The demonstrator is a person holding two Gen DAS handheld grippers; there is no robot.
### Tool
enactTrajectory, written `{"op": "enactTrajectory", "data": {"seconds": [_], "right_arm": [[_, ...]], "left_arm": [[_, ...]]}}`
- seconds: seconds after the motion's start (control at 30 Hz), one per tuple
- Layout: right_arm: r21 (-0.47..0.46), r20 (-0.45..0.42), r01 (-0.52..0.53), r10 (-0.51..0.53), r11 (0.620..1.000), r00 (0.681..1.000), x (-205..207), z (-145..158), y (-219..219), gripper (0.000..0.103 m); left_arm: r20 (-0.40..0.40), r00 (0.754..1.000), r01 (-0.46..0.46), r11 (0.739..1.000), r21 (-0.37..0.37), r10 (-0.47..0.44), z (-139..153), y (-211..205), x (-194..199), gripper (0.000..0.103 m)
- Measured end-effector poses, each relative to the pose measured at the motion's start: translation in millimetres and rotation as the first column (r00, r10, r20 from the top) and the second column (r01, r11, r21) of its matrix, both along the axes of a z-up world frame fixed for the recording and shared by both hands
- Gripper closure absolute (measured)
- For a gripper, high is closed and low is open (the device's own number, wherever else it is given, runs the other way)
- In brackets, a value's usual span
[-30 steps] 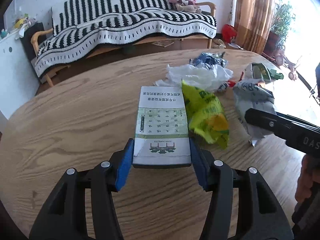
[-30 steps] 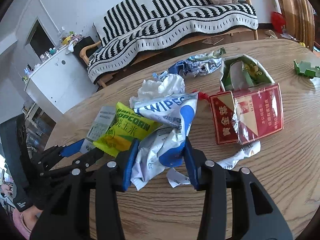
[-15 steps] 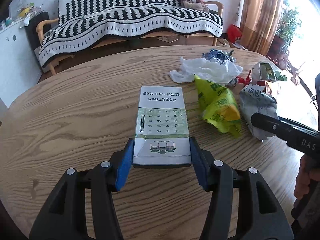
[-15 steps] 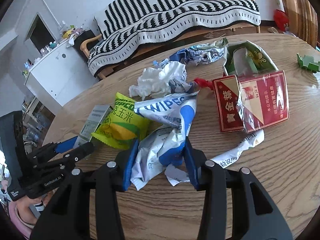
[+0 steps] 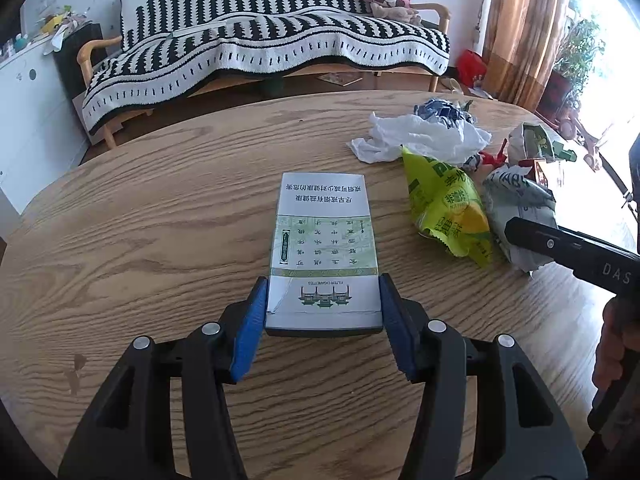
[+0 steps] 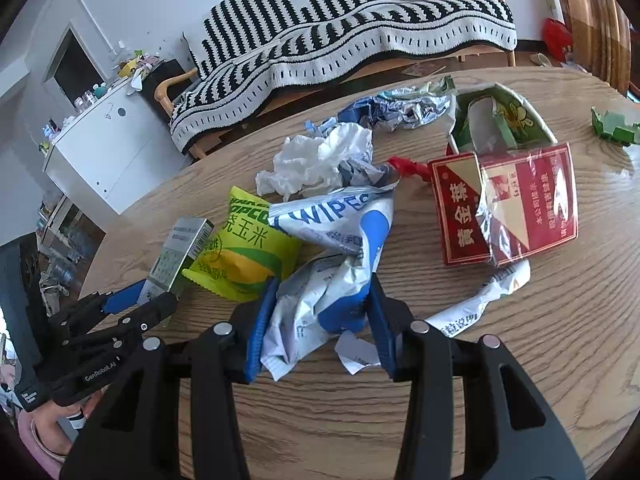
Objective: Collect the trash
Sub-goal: 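Hold the green booklet in the left gripper while the right gripper grasps the WIPES packet, then carry the booklet in the left gripper while the right gripper carries the WIPES packet over the bin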
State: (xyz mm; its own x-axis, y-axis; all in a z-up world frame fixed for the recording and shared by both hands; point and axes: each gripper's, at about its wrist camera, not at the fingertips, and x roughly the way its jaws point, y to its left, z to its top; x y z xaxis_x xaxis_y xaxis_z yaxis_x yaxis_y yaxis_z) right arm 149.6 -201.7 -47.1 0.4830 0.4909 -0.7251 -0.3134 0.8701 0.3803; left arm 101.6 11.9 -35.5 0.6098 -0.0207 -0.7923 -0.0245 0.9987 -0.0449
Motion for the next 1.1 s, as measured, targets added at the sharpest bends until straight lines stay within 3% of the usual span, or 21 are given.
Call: {"op": "enactTrajectory", "data": {"seconds": [1.1], "right_arm": [[-0.018, 0.005, 0.005, -0.005, 1.0, 1.0, -1.6, 0.1, 3.6, 0.059]], "left_arm": [[-0.027, 0.999, 0.018, 1.0, -0.001, -0.018, -5.7, -5.6, 1.3, 0.049]]}}
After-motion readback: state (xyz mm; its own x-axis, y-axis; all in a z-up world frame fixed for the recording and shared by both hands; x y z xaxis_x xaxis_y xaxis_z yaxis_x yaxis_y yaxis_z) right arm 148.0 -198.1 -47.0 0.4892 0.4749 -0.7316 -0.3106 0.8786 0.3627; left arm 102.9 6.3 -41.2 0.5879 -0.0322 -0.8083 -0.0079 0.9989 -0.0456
